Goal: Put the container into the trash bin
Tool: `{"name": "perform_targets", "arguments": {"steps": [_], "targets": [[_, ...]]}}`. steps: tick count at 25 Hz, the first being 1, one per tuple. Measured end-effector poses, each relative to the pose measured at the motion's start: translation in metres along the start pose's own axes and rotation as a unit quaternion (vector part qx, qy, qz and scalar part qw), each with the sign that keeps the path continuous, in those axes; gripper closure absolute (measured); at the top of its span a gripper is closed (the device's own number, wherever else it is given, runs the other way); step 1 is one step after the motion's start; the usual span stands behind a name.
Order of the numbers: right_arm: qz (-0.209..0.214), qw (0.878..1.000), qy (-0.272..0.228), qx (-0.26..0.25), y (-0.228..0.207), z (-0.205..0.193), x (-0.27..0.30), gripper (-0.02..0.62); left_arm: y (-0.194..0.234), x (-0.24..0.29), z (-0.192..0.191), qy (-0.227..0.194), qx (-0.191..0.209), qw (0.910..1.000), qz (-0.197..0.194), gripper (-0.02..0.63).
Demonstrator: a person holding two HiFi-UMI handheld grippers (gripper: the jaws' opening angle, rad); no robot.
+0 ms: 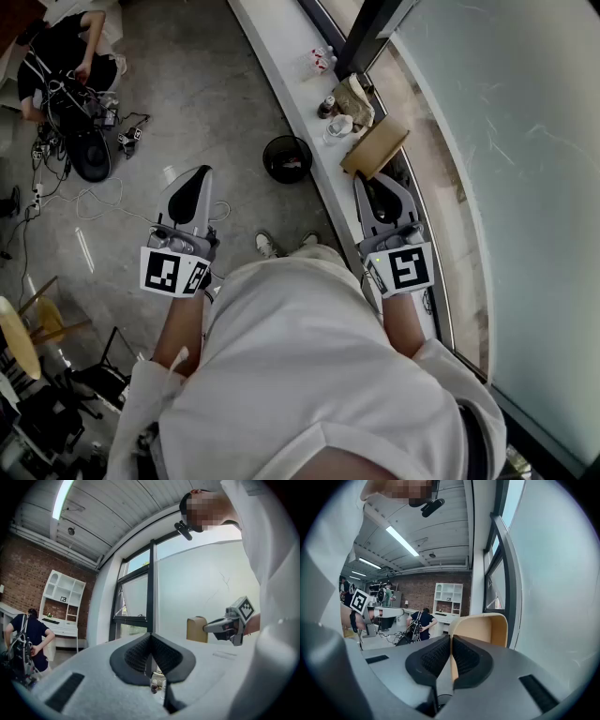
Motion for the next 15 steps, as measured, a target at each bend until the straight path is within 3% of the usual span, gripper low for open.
{"name": "perform_targets", "arguments": {"steps": [9, 15], "targets": [[0.006, 1.000, 0.012, -0.004, -0.002, -0.009, -0.006, 0.577, -0.008, 0.002, -0.003, 0.011, -0.001, 0.9999, -0.005, 0.589], [0.015, 0.999, -0.002, 0.037, -0.019, -0.020, -0.011, 0.575, -0.024, 0.017, -0.008, 0.023, -0.002, 0.9997, -0.003, 0.589]]}}
Point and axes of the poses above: the fingertips, and each gripper's own axes: x forward along the fingers, y to its left, z out of its top, the point moved 8 cm from there along -x, backward along the fingers, and after that the axes turned 10 degrees about -y, right-handed, at the moved point
